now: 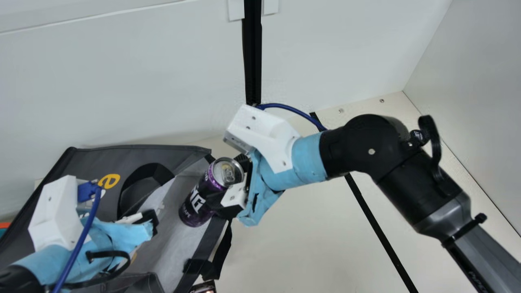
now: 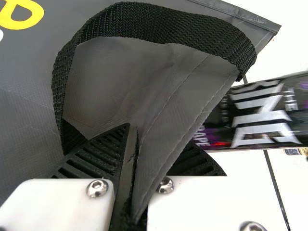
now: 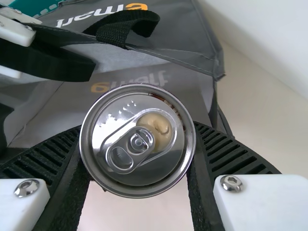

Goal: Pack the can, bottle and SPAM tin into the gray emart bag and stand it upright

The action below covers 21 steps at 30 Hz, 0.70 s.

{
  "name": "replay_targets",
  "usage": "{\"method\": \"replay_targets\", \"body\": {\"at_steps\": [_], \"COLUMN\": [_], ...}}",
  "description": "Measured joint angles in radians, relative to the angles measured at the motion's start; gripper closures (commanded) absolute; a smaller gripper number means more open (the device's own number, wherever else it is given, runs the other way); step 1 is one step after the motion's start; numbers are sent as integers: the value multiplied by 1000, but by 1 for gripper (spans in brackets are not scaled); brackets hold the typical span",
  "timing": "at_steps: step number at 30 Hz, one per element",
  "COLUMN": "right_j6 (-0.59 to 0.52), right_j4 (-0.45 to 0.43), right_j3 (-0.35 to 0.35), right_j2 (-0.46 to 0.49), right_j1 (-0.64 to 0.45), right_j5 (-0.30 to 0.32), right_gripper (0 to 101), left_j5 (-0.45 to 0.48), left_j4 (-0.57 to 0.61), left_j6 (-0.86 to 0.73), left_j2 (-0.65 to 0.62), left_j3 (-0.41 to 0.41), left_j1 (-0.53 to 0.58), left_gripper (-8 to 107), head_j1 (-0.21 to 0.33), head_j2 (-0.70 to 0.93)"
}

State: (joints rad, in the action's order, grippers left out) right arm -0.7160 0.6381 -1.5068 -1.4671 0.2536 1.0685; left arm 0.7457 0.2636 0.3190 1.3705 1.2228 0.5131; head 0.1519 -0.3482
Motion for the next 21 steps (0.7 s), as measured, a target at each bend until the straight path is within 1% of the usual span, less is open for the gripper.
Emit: {"method": "replay_targets", "body": {"at_steps": [7,11,21], "right_j6": [7,6,-28], "right_j4": [4,22,54], "right_j3": [23,39,82], "right_j2": [-36,-62,-135], "right_j1": [48,78,142], "right_j5": [-77,-130,-246], "right_gripper": [101,101,101], "left_j5": [0,0,0], "left_j4": [0,0,0], "left_j6": [0,0,0], "left_j2": [0,0,0], "left_j3": [0,0,0], "left_j1": [0,0,0], "left_gripper": [107,107,107], "head_j1": [0,0,0], "head_j2": [0,2,2]}}
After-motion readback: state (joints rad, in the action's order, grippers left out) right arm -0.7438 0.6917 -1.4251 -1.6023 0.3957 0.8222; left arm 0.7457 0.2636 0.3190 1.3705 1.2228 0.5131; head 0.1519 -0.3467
